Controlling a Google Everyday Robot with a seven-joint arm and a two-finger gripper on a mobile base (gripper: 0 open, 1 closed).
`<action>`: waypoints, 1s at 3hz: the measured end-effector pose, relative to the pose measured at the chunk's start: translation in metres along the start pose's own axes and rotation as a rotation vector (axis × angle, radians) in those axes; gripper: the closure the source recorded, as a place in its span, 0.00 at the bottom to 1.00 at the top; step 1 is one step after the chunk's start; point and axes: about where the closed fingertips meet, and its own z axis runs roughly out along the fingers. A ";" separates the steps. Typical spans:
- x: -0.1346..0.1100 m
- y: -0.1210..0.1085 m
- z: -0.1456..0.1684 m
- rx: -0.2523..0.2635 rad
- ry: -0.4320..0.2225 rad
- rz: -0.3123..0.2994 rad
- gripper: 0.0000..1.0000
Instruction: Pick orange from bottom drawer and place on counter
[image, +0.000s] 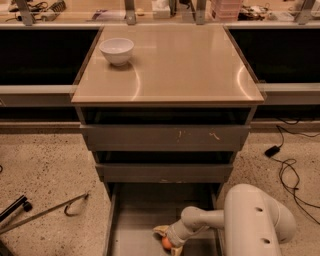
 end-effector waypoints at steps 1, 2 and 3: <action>0.000 0.000 0.000 0.000 0.000 0.000 0.85; 0.000 0.000 0.000 0.000 0.000 0.000 1.00; 0.000 0.000 0.000 0.000 0.000 0.000 1.00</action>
Offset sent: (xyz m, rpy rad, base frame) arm 0.0000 0.0000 0.0000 0.0000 0.0000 0.0000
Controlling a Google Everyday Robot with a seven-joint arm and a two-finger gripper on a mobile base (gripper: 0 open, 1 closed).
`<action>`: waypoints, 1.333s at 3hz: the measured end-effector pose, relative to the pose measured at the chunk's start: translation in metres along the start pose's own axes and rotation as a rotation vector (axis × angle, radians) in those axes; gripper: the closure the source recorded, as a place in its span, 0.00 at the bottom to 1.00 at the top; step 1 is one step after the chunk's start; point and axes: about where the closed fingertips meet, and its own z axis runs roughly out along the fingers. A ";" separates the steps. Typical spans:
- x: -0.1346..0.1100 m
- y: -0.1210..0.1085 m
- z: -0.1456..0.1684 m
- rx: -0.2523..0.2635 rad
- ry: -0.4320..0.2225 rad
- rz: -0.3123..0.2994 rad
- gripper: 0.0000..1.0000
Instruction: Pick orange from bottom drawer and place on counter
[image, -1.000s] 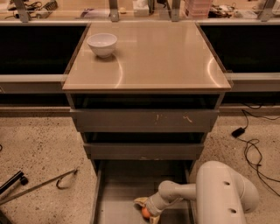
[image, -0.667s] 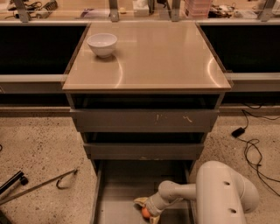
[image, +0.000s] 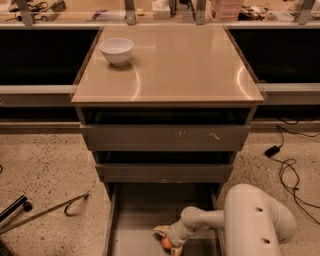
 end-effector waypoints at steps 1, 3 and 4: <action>0.000 0.000 0.000 0.000 0.000 0.000 0.81; 0.000 0.000 0.000 0.000 0.000 0.000 0.34; -0.003 -0.001 -0.004 0.000 0.000 0.000 0.12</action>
Offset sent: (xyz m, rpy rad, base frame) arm 0.0000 0.0000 0.0000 0.0000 0.0000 0.0000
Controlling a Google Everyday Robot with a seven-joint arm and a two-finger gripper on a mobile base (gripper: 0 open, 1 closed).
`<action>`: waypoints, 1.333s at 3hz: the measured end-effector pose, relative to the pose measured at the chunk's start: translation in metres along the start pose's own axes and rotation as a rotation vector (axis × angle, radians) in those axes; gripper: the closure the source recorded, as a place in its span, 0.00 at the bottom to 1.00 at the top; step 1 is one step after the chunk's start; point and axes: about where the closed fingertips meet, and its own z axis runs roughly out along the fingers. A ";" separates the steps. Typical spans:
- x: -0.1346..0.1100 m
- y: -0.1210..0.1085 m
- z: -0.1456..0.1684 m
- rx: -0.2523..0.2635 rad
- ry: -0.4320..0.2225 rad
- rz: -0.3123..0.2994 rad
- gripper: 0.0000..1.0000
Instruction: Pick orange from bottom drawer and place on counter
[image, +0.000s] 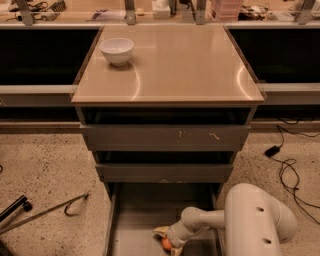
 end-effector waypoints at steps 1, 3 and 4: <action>0.000 0.000 0.000 0.000 0.000 0.000 0.00; 0.000 -0.016 -0.013 -0.001 0.020 -0.016 0.00; 0.010 -0.017 -0.009 -0.005 0.017 0.004 0.00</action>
Offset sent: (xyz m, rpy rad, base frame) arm 0.0000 0.0000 0.0000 0.0000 0.0000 0.0000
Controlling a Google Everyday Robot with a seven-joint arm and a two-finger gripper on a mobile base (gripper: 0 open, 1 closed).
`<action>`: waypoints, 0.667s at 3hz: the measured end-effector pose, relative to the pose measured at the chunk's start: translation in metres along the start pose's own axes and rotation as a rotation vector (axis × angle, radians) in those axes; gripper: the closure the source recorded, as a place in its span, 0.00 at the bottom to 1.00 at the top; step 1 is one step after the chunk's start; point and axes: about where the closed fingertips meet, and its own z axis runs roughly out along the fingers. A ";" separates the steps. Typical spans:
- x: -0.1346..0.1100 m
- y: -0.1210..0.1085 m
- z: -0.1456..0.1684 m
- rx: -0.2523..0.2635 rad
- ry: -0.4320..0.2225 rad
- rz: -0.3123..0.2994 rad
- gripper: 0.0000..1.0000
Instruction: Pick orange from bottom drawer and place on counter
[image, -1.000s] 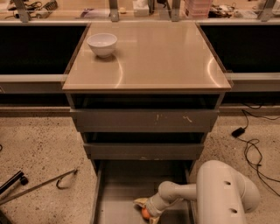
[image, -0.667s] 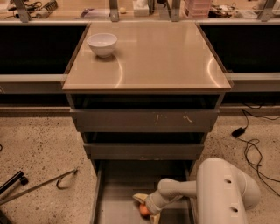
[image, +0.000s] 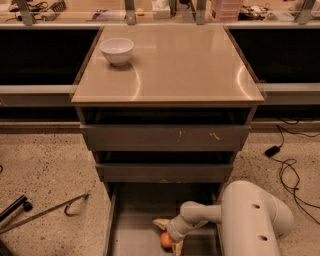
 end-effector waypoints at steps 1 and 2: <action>0.001 -0.001 0.000 0.001 0.001 0.000 0.00; 0.000 -0.001 0.000 0.001 0.001 0.000 0.19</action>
Offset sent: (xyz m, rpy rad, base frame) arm 0.0008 -0.0001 0.0000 -0.0001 -0.0010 -0.0008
